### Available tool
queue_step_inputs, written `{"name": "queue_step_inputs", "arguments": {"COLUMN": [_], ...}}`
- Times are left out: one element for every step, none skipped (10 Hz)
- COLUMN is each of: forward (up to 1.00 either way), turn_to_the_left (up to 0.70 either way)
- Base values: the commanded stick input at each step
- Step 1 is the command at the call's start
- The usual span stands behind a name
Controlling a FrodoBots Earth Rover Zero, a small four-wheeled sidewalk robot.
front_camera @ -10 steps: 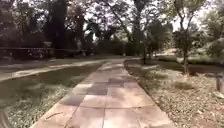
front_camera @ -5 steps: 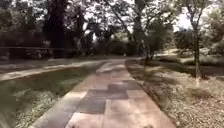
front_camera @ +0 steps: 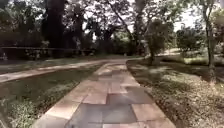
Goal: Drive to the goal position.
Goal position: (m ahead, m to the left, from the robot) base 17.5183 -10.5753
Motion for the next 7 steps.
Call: {"name": "queue_step_inputs", "arguments": {"forward": [1.00,1.00,1.00,1.00,1.00,1.00,1.00], "turn_to_the_left": [0.00,0.00,0.00,0.00,0.00,0.00,0.00]}}
